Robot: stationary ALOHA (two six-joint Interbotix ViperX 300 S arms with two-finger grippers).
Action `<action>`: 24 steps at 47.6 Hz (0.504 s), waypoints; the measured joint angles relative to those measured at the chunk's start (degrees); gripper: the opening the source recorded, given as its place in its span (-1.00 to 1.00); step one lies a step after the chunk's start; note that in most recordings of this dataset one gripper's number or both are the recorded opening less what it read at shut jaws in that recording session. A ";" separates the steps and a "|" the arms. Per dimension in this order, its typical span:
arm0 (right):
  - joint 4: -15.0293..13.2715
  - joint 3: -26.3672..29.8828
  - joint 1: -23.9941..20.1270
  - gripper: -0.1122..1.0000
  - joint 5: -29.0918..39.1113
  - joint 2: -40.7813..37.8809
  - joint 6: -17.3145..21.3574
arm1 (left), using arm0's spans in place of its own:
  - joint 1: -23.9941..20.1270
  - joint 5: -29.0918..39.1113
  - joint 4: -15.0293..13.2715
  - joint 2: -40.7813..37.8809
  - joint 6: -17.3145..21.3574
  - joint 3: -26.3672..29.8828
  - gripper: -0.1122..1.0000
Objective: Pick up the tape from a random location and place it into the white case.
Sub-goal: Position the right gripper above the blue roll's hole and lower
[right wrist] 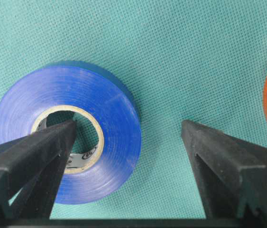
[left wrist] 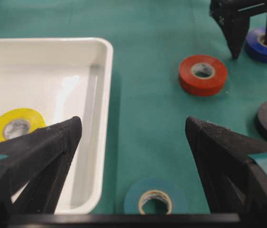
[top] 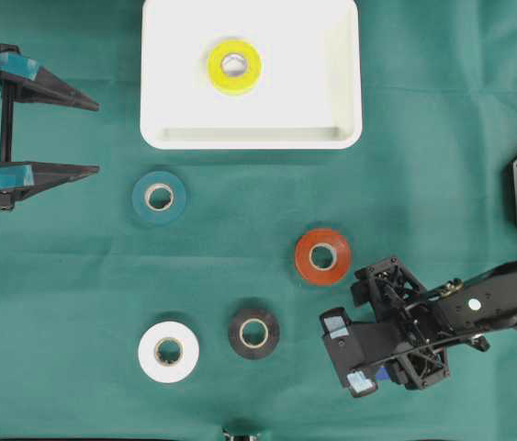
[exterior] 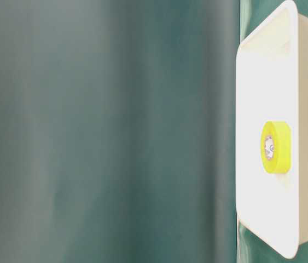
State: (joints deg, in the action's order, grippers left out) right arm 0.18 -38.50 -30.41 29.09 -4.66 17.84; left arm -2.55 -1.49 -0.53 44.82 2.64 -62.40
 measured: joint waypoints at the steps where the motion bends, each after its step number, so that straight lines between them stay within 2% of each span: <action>1: 0.00 0.00 0.00 0.85 0.00 0.00 0.00 | 0.00 0.00 0.09 0.00 0.00 0.09 0.97; 9: 0.00 -0.09 0.00 0.83 0.00 0.00 0.00 | 0.00 0.00 0.00 0.00 0.00 0.00 0.97; 12: -0.09 0.00 0.00 0.75 0.00 0.00 0.00 | 0.00 0.00 0.09 0.00 0.00 0.09 0.97; 15: -0.26 -0.09 0.00 0.55 0.00 0.00 0.00 | 0.00 0.00 0.00 0.00 0.00 0.00 0.97; 21: -0.53 0.00 0.00 -0.02 0.00 0.00 0.09 | 0.00 0.00 0.00 0.00 0.00 0.00 0.97; 24: -0.53 0.00 -0.09 -0.22 -0.09 0.00 0.00 | 0.00 0.00 0.00 0.00 0.00 0.00 0.97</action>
State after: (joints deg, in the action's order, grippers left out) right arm -0.35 -38.50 -30.50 29.00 -4.66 17.84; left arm -2.55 -1.49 -0.53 44.82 2.64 -62.40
